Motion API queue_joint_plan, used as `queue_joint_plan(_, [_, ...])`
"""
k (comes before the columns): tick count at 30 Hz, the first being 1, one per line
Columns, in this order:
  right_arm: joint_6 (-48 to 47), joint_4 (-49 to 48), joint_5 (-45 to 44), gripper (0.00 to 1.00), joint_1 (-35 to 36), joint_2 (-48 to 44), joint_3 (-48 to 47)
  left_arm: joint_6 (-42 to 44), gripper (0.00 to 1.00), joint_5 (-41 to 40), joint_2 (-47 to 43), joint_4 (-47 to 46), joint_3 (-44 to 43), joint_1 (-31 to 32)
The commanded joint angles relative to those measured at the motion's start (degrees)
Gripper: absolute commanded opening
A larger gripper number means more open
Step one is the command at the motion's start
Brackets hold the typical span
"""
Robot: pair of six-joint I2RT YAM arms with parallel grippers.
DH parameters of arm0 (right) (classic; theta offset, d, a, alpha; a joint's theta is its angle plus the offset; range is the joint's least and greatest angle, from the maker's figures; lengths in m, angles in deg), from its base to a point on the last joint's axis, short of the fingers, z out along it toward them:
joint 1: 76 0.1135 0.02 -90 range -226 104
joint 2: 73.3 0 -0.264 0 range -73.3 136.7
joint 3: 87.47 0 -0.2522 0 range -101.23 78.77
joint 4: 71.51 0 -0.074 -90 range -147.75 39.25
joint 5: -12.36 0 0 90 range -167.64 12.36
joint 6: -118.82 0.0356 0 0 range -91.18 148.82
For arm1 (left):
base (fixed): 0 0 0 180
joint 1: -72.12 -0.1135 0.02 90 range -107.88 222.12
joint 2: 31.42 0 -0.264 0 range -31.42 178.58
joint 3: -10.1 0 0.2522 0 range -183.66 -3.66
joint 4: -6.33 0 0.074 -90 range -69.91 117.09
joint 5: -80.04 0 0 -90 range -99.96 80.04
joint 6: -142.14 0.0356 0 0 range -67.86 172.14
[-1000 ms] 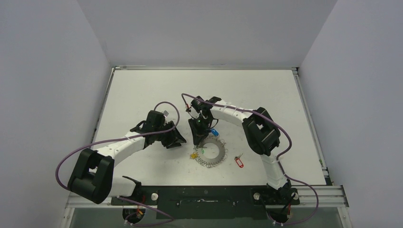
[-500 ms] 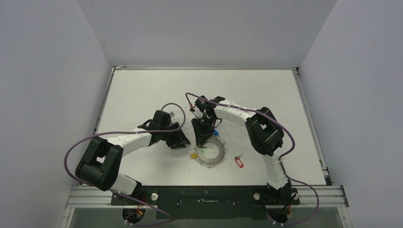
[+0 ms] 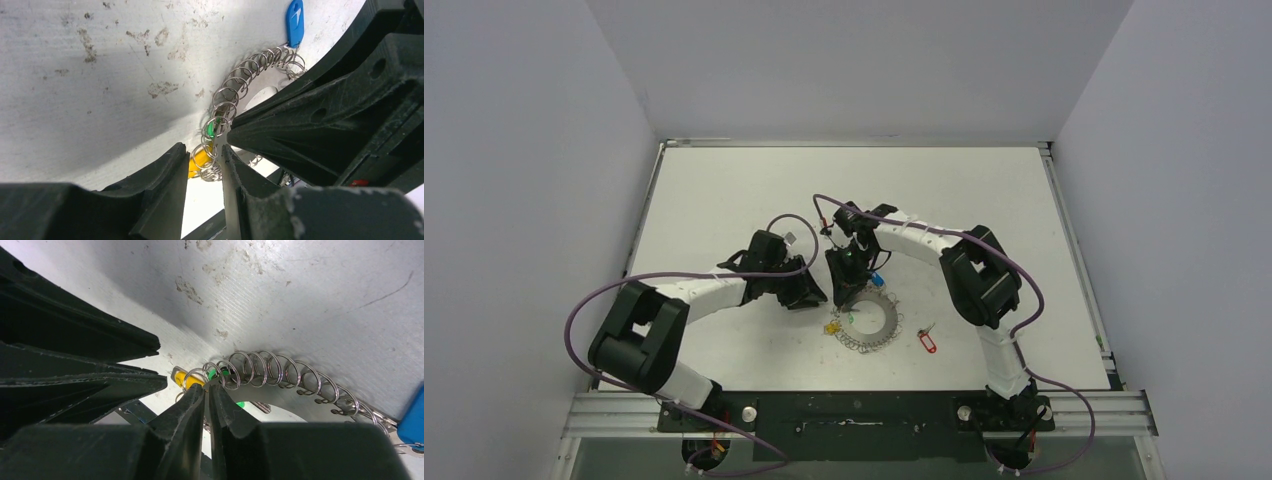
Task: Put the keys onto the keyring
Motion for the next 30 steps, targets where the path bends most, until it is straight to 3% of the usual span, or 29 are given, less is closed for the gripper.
queue_joint_plan(1, [0.8,-1.2,0.6,0.14,-0.4,-4.1,0.6,2.4,0.28,1.4,1.8,-5.8,-2.0,0.4])
queue_joint_plan(15, [-0.1,1.2,-3.2,0.21,-0.4,-4.6,4.0,8.9,0.33,8.4,12.1,-22.2,-0.5,2.4])
queue_joint_plan(21, [0.2,-0.5,-2.8,0.15,-0.5,-4.5,5.6,6.7,0.24,11.4,12.5,-27.9,1.9,2.4])
queue_joint_plan(28, [0.5,-1.6,-2.3,0.12,-0.6,-4.4,5.9,7.5,0.19,10.1,8.0,-24.8,3.9,2.2])
queue_joint_plan(30, [0.8,-2.0,-2.2,0.12,-0.6,-4.4,6.1,8.1,0.25,9.0,6.4,-22.6,4.3,2.2])
